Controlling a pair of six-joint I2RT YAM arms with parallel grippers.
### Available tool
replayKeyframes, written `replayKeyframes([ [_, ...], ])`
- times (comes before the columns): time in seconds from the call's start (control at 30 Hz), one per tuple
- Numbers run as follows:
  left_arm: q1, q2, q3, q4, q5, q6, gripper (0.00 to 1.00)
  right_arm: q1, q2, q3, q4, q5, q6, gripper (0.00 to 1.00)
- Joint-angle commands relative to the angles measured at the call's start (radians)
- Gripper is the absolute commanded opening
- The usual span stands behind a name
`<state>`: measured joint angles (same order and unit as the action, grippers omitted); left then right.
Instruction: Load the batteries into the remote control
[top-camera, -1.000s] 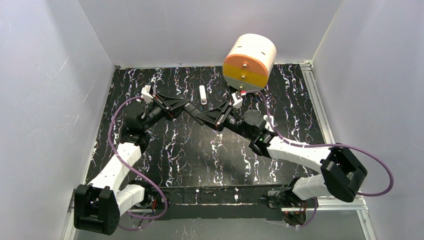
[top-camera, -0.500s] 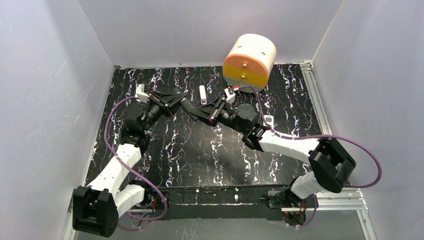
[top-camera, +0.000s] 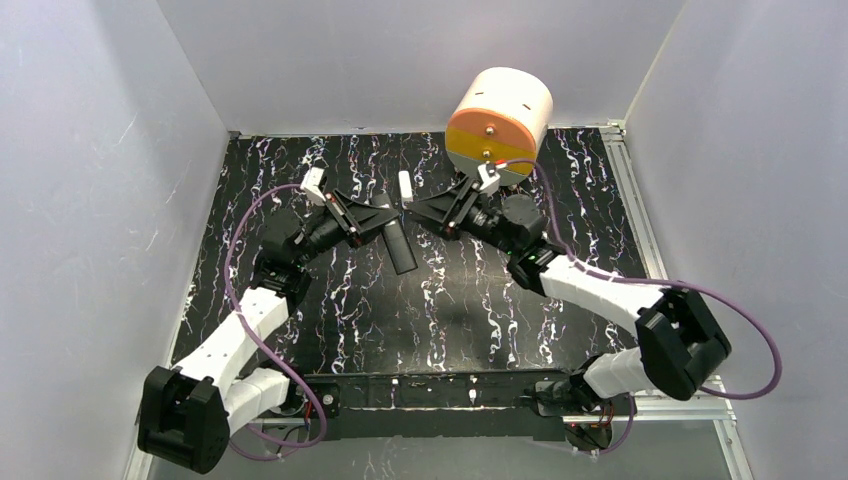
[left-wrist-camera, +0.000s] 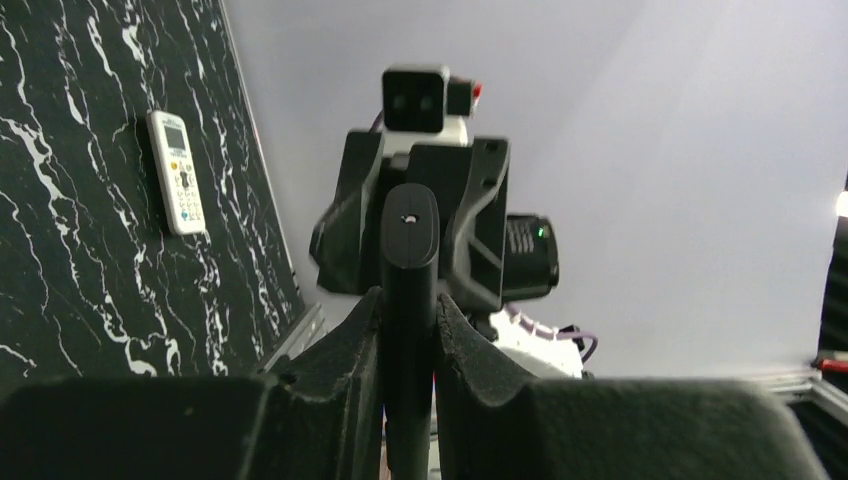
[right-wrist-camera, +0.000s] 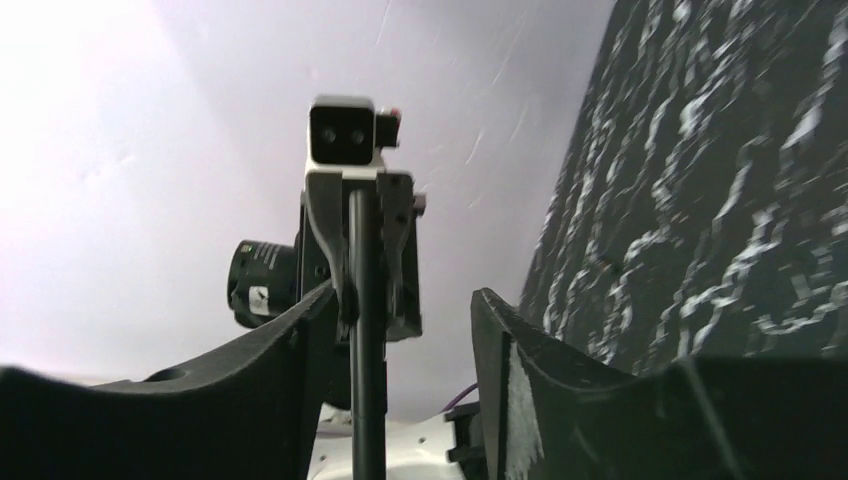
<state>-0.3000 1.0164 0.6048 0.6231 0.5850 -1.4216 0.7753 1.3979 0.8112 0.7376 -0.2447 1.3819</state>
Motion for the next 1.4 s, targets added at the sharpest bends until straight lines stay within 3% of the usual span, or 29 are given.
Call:
replayKeyframes([
  [0.0, 0.000, 0.031, 0.061, 0.015, 0.147, 0.062, 0.00, -0.067, -0.101, 0.002, -0.068, -0.107, -0.177, 0.64],
  [0.2, 0.011, 0.050, 0.103, 0.015, 0.190, 0.103, 0.00, -0.077, -0.155, 0.040, -0.148, -0.307, -0.348, 0.86],
  [0.37, 0.012, 0.030, 0.134, 0.015, 0.257, 0.182, 0.00, -0.075, -0.118, 0.081, -0.222, -0.469, -0.436, 0.89],
  [0.73, 0.012, 0.022, 0.157, 0.015, 0.332, 0.224, 0.00, -0.013, 0.009, 0.178, -0.171, -0.493, -0.414, 0.56],
  [1.03, 0.012, 0.004, 0.147, 0.015, 0.322, 0.223, 0.00, 0.005, 0.073, 0.146, 0.071, -0.466, -0.258, 0.36],
  [1.13, 0.012, -0.003, 0.145, 0.015, 0.315, 0.226, 0.00, 0.009, 0.086, 0.143, 0.089, -0.477, -0.232, 0.20],
  [1.23, 0.012, -0.011, 0.139, 0.015, 0.300, 0.228, 0.10, 0.010, 0.086, 0.141, 0.082, -0.477, -0.225, 0.02],
  [1.37, 0.012, -0.024, 0.135, -0.019, 0.275, 0.245, 0.31, 0.009, 0.061, 0.149, -0.006, -0.440, -0.266, 0.01],
])
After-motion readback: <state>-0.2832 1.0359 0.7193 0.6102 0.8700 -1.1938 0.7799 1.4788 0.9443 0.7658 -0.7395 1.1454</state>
